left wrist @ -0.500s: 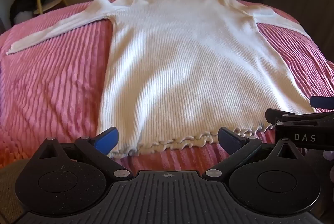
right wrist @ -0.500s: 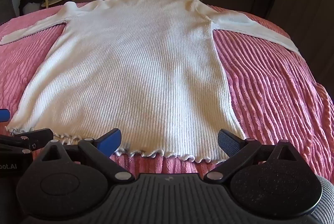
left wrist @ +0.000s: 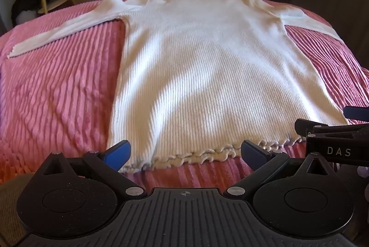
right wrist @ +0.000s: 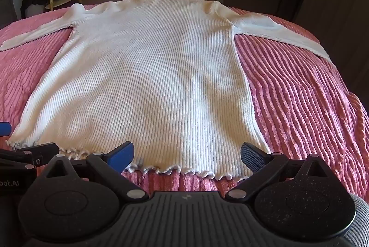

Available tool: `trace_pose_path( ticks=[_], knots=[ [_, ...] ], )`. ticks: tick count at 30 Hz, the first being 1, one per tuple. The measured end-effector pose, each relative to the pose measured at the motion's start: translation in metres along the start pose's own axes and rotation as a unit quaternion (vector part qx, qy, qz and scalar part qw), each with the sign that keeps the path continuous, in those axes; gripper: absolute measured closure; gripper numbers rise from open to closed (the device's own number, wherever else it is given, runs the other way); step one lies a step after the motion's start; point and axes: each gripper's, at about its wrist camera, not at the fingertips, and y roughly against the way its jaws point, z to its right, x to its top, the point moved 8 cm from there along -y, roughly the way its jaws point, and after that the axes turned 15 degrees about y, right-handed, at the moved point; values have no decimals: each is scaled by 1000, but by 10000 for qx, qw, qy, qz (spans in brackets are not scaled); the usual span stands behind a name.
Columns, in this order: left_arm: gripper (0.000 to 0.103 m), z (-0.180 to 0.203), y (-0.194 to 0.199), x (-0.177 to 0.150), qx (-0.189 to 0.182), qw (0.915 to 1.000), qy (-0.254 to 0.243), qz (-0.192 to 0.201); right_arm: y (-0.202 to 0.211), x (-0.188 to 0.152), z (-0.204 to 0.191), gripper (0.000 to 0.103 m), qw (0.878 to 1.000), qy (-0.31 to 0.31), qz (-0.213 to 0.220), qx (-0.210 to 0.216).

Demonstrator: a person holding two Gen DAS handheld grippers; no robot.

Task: Fold small clothes

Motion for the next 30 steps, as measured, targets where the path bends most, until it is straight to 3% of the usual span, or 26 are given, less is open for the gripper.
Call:
trace_pose_path(
  ticks=[30],
  knots=[
    [0,-2,0,0,-33,10000,82,-24,3,2,3,4,10000,-53,28,-41]
  ],
)
